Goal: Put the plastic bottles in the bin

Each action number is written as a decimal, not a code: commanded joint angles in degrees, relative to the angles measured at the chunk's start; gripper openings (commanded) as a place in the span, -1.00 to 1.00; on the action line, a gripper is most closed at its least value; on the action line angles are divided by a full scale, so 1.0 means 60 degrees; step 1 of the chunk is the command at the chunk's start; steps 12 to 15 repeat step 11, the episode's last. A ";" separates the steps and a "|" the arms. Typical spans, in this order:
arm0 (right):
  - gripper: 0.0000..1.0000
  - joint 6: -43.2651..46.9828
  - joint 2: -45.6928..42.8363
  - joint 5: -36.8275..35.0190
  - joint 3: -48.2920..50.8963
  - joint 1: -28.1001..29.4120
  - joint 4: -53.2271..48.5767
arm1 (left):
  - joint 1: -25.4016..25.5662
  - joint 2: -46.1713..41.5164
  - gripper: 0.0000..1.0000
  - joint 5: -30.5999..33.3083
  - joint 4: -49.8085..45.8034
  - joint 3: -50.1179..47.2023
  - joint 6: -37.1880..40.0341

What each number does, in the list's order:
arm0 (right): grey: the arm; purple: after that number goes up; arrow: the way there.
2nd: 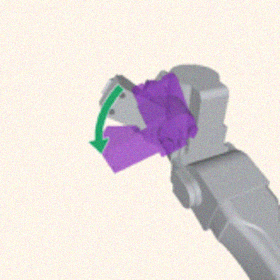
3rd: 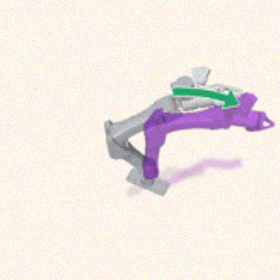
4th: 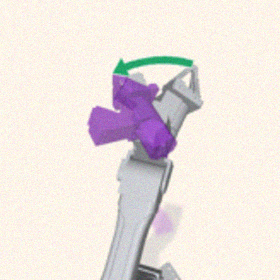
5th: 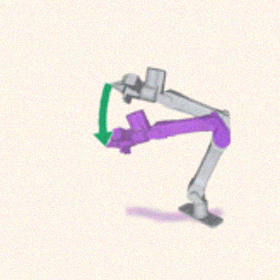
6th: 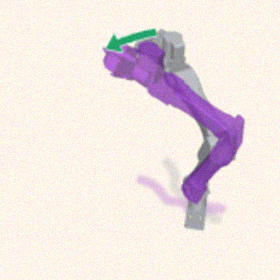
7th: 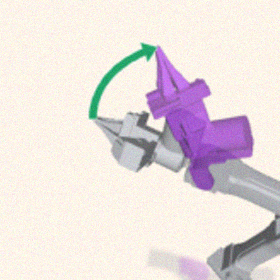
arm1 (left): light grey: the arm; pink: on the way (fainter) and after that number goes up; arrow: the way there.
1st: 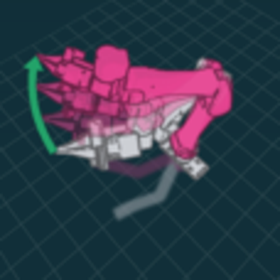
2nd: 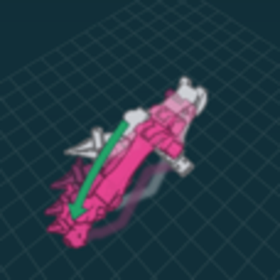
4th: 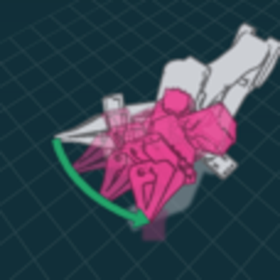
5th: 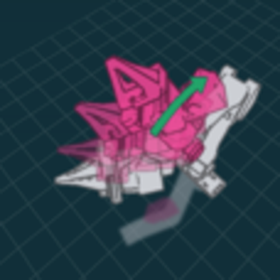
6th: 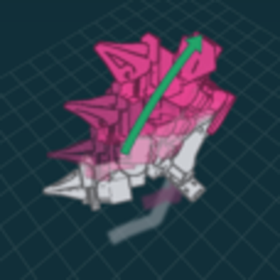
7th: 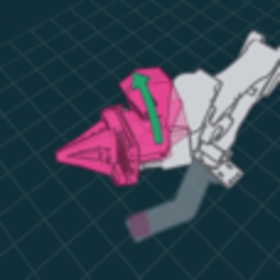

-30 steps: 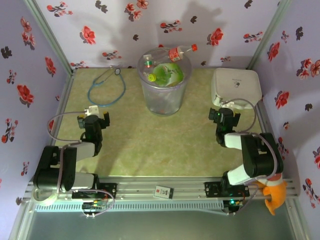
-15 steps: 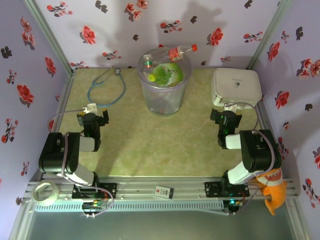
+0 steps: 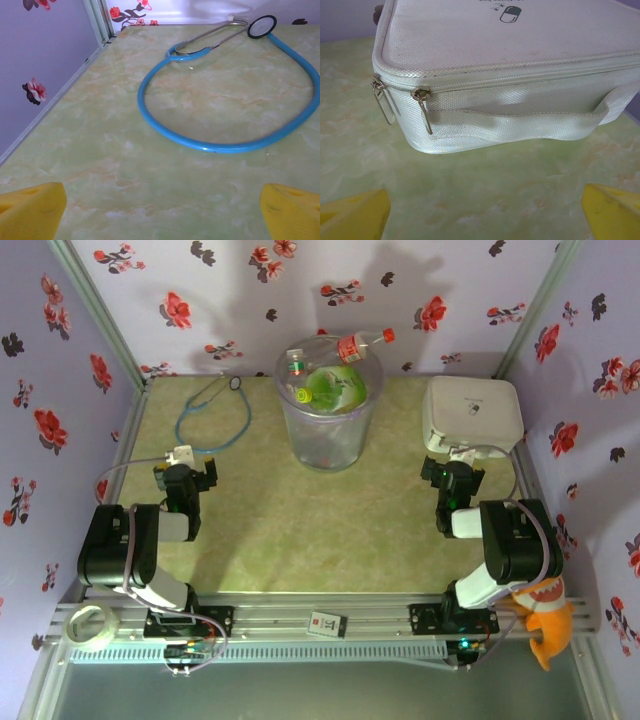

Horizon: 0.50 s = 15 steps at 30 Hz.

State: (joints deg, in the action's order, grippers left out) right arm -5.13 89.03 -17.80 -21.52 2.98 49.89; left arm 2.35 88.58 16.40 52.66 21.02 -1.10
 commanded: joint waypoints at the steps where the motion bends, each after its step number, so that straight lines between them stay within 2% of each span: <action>1: 0.99 -0.0172 0.0073 -0.0168 -0.0017 -0.0047 0.0325 | -0.0069 0.0020 0.99 -0.0062 0.0056 0.0130 -0.0065; 15: 0.99 -0.0171 0.0044 -0.0168 0.0038 -0.0043 0.0385 | -0.0069 0.0023 0.99 -0.0026 0.0080 0.0116 -0.0063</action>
